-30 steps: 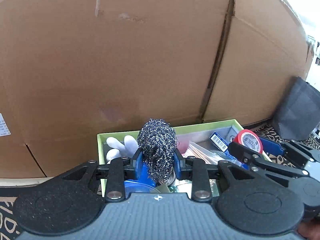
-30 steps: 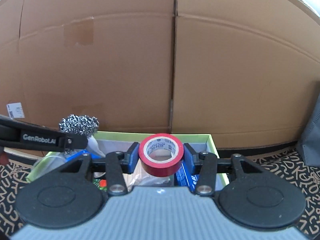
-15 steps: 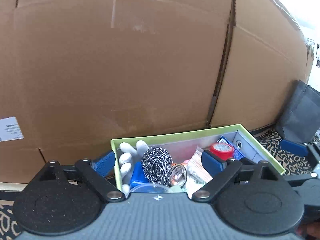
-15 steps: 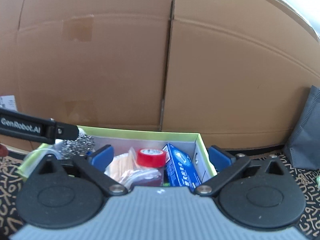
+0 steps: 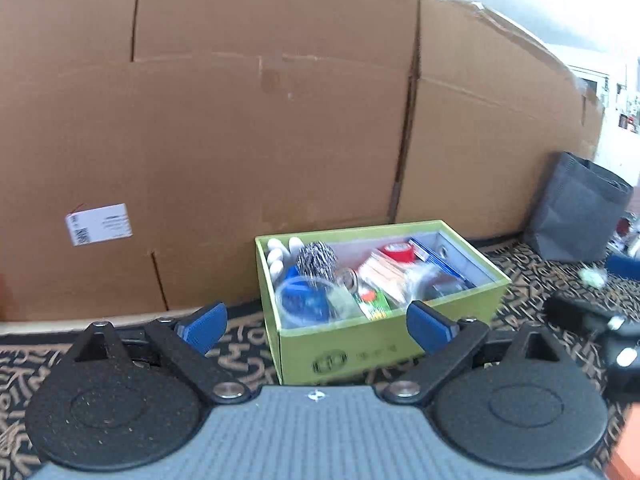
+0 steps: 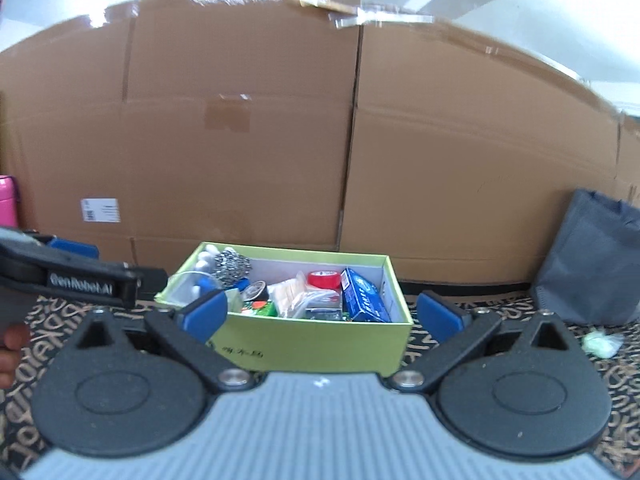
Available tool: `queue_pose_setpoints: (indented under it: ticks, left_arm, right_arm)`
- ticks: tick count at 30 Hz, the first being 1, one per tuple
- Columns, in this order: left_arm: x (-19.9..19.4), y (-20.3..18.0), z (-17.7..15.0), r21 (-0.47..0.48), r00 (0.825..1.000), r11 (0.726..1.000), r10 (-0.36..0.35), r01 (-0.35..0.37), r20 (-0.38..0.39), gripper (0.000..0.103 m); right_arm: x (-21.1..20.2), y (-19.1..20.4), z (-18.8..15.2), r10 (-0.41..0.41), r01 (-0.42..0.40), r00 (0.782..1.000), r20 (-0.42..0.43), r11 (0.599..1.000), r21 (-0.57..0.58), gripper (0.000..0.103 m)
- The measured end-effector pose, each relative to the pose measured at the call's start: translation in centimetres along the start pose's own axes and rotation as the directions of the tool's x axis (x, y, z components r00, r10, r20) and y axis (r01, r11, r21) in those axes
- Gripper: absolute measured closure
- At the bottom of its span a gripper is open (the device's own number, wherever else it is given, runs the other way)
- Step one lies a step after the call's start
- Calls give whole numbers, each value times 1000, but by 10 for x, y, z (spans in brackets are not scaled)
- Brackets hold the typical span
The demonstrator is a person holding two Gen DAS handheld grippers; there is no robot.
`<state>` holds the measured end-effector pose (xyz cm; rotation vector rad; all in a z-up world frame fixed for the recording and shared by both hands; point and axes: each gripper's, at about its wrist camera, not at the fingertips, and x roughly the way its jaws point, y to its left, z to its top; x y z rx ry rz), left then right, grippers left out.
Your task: Organize objects
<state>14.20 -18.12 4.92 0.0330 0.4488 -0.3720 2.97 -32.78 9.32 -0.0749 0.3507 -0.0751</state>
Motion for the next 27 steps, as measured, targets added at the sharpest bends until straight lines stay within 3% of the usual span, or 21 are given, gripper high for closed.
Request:
queue_pose_setpoints:
  ticks: [4, 7, 11, 15, 27]
  left_arm:
    - [-40, -5, -13, 16, 999, 999, 41, -41, 31, 2]
    - [-59, -1, -30, -20, 997, 997, 71, -70, 40, 0]
    - [-50, 4, -48, -57, 998, 997, 50, -52, -40, 0]
    - [-35, -1, -59, -10, 988, 992, 122, -124, -95, 0]
    - [-22, 1, -66, -18, 987, 995, 92, -95, -131, 0]
  right_arm:
    - [-51, 6, 13, 12, -12, 999, 31, 1000, 7, 0]
    - [-72, 12, -3, 14, -15, 1000, 15, 1000, 12, 0]
    - [-63, 24, -29, -15, 16, 996, -85, 1000, 9, 0]
    - [-42, 30, -44, -86, 86, 985, -146, 996, -6, 0]
    - [-23, 28, -49, -78, 91, 984, -160, 993, 73, 0]
